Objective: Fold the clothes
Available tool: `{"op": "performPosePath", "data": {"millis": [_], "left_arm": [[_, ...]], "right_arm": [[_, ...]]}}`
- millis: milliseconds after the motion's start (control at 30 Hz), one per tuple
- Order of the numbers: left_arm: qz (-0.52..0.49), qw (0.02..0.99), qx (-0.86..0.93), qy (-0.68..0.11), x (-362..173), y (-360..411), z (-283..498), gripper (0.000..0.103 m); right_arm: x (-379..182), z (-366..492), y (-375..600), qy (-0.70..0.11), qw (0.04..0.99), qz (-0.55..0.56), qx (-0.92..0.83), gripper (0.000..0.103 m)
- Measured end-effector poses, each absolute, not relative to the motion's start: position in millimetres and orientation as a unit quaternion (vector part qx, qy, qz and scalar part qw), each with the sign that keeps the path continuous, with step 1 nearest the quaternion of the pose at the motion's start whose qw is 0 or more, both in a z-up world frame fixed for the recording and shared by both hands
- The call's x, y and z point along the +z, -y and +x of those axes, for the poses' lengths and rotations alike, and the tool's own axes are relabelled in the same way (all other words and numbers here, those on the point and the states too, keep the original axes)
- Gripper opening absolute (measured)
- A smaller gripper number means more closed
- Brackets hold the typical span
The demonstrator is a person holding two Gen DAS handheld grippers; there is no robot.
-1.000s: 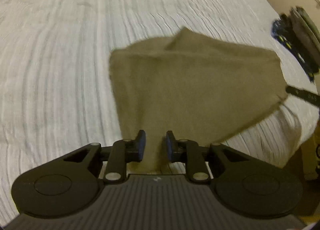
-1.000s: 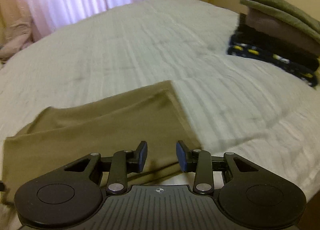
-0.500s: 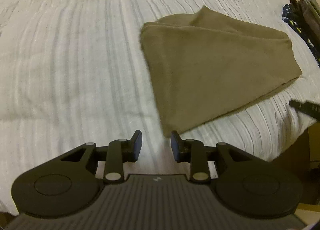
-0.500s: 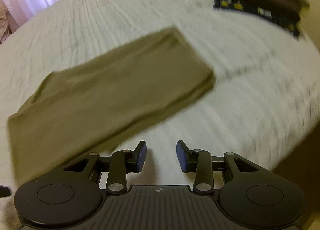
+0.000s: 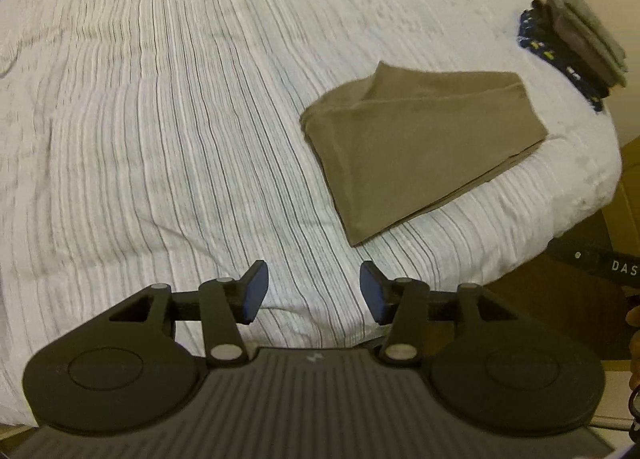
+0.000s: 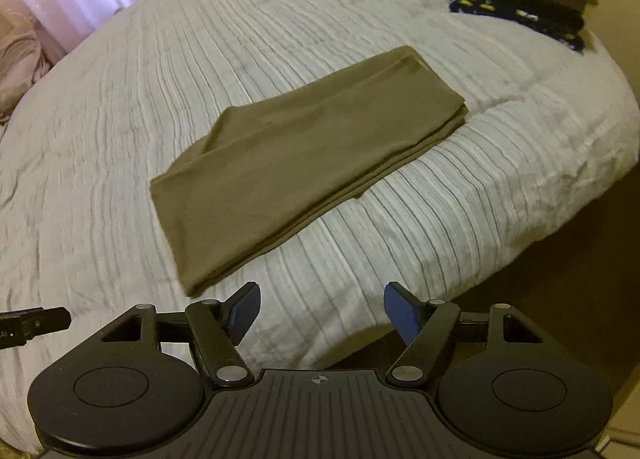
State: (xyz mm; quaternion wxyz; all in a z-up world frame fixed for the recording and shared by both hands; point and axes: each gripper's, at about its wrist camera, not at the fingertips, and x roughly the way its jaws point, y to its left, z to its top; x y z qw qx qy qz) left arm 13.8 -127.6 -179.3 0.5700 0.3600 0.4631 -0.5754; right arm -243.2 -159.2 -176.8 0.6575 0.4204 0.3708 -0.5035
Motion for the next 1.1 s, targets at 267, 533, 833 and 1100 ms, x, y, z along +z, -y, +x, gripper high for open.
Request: {"op": "performPosePath", "data": {"millis": [267, 533, 833, 1100], "left_arm": [[0.347, 0.571, -0.598, -0.442, -146.7, 105.8, 20.2, 0.047], [0.333, 0.572, -0.603, -0.445, -137.1, 94.4, 27.8, 0.047], [0.327, 0.575, -0.608, -0.439, -124.2, 101.5, 22.3, 0.048], [0.323, 0.587, -0.595, -0.444, -122.6, 115.2, 11.8, 0.049]], "right_arm": [[-147.7, -229.6, 136.0, -0.366, 0.652, 0.416, -0.517, 0.072], [-134.1, -220.5, 120.9, -0.366, 0.652, 0.413, -0.52, 0.072], [-120.5, -217.7, 122.8, -0.375, 0.652, 0.403, -0.522, 0.072], [-122.6, -221.3, 141.7, -0.385, 0.661, 0.399, -0.506, 0.072]]}}
